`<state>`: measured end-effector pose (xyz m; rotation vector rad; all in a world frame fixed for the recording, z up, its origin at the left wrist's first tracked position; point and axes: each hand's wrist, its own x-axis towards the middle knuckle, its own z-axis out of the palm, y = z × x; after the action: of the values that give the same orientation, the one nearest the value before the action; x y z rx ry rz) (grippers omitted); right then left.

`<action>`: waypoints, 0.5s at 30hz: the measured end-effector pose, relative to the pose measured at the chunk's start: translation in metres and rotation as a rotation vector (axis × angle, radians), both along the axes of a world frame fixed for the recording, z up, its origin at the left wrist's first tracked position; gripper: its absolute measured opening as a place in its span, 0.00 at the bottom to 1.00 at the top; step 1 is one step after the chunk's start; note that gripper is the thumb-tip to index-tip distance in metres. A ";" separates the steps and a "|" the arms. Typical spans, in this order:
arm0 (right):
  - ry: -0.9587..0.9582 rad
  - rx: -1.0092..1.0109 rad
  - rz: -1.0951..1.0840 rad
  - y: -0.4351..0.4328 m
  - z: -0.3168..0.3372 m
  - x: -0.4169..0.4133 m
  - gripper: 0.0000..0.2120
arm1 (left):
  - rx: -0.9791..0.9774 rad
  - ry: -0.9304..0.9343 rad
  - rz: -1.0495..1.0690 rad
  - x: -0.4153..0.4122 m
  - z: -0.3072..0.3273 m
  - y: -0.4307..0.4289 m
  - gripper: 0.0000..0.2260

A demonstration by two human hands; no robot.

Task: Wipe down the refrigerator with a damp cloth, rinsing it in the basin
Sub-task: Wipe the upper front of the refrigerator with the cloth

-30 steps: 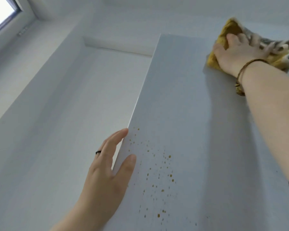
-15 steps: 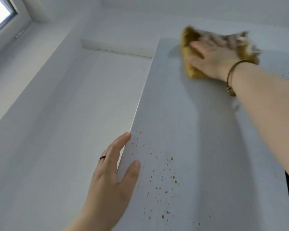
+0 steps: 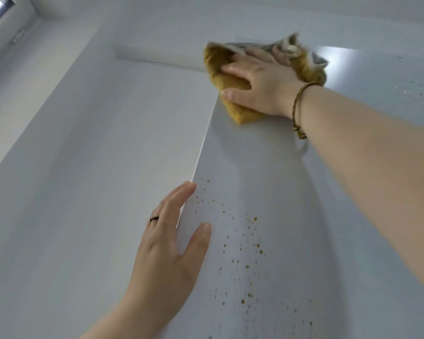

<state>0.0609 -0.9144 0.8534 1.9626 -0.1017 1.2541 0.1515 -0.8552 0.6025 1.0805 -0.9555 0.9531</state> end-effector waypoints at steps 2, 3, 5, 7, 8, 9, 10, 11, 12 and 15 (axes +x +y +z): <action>-0.129 0.118 -0.016 -0.012 0.011 -0.013 0.26 | 0.000 -0.001 0.007 -0.001 0.000 0.000 0.20; -0.198 0.188 -0.020 -0.017 0.015 -0.017 0.26 | 0.001 -0.005 0.007 -0.001 0.000 0.000 0.20; -0.282 0.275 -0.030 -0.020 0.013 -0.016 0.26 | -0.005 -0.013 0.001 0.000 0.000 0.000 0.19; -0.250 0.266 -0.035 -0.012 -0.001 -0.009 0.26 | -0.008 -0.015 -0.007 0.002 0.000 0.000 0.19; -0.199 0.215 -0.038 -0.008 -0.012 -0.005 0.26 | -0.006 -0.017 -0.010 0.002 0.000 0.000 0.19; -0.122 0.132 -0.030 -0.005 -0.025 0.000 0.26 | -0.004 -0.023 -0.007 0.003 0.000 0.000 0.19; -0.030 0.029 -0.007 -0.004 -0.038 0.004 0.27 | -0.003 -0.029 -0.004 0.003 0.000 0.000 0.19; 0.059 -0.066 0.013 -0.004 -0.049 0.005 0.28 | -0.001 -0.032 -0.005 0.003 0.001 0.000 0.19; 0.129 -0.131 0.021 -0.005 -0.054 0.003 0.30 | 0.003 -0.030 -0.005 0.003 0.002 0.000 0.19; 0.090 -0.070 -0.001 -0.015 -0.033 -0.012 0.33 | 0.032 -0.048 0.012 0.004 0.003 -0.001 0.19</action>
<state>0.0488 -0.9298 0.8202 1.9544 -0.0139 1.1516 0.1554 -0.8562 0.6050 1.0954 -1.0068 0.9804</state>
